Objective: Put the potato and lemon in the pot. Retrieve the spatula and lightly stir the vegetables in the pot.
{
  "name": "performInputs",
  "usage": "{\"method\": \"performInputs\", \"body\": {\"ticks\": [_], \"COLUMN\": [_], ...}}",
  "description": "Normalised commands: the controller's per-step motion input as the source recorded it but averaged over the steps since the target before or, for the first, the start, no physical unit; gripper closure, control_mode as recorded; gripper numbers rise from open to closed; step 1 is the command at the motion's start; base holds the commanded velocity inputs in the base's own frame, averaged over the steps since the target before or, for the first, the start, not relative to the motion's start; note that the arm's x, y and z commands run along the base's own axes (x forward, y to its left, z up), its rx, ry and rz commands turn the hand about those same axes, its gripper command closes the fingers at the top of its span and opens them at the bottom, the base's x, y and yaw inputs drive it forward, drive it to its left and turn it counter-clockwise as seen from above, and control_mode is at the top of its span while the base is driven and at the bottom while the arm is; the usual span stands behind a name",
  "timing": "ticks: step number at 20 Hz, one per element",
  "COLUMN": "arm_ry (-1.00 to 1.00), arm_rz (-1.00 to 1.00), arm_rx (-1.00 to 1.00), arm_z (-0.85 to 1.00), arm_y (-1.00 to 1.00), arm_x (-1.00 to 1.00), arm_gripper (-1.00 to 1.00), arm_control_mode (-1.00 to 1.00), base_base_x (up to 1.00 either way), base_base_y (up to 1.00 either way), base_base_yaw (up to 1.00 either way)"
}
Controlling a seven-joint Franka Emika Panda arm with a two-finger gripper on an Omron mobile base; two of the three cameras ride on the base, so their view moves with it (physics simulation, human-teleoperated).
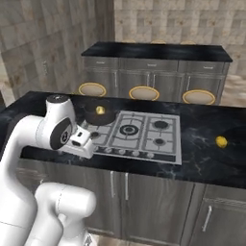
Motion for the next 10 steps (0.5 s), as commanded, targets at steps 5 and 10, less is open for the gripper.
{"method": "performInputs", "body": {"ticks": [5, 10], "arm_ry": [0.0, 0.0], "arm_rz": [0.0, 0.0], "arm_rx": [0.0, 0.0], "arm_z": [0.0, 0.0], "arm_y": [0.0, 0.0], "arm_x": [0.0, 0.0], "arm_gripper": [-1.0, -1.0], "arm_control_mode": [1.0, 1.0], "base_base_x": [-0.72, 0.0], "base_base_y": [-0.78, -0.98], "base_base_yaw": [-0.11, -0.14]}}
